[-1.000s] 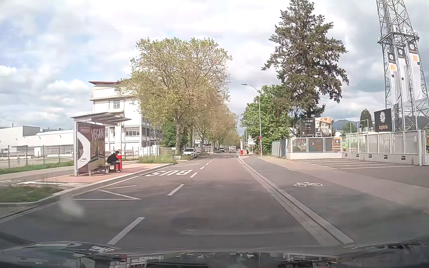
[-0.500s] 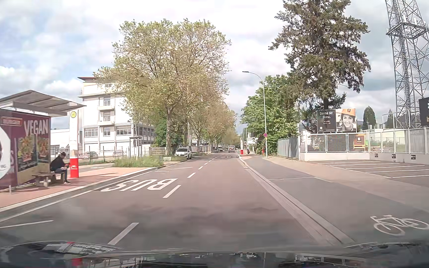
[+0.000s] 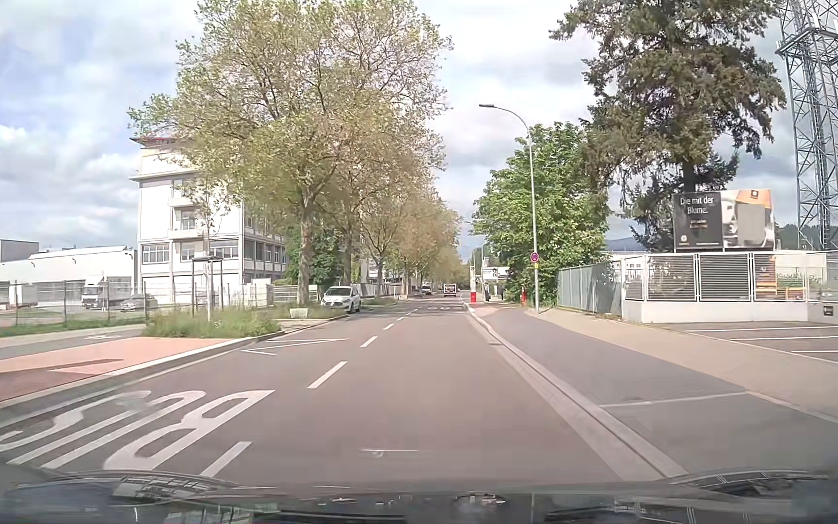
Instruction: Follow the waypoints while adhering to traffic rules and regulations
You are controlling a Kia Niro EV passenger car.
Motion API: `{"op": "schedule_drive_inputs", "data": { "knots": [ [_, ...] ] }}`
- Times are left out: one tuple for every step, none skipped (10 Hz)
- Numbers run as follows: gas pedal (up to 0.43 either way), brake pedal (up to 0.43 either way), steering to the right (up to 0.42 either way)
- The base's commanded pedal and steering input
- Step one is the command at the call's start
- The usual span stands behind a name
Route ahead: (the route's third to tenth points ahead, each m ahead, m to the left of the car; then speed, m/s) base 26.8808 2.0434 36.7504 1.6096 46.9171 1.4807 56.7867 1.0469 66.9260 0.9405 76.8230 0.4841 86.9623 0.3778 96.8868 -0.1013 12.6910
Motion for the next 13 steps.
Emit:
{"op": "schedule_drive_inputs", "data": {
  "knots": [
    [0.047,0.0,0.003],
    [0.047,0.0,0.003],
    [0.047,0.0,0.003],
    [0.047,0.0,0.002],
    [0.047,0.0,0.001],
    [0.047,0.0,0.001],
    [0.047,0.0,0.001],
    [0.047,0.0,0.001],
    [0.047,0.0,0.001],
    [0.047,0.0,0.001],
    [0.059,0.0,0.0],
    [0.059,0.0,0.0],
    [0.059,0.0,0.0]
  ]
}}
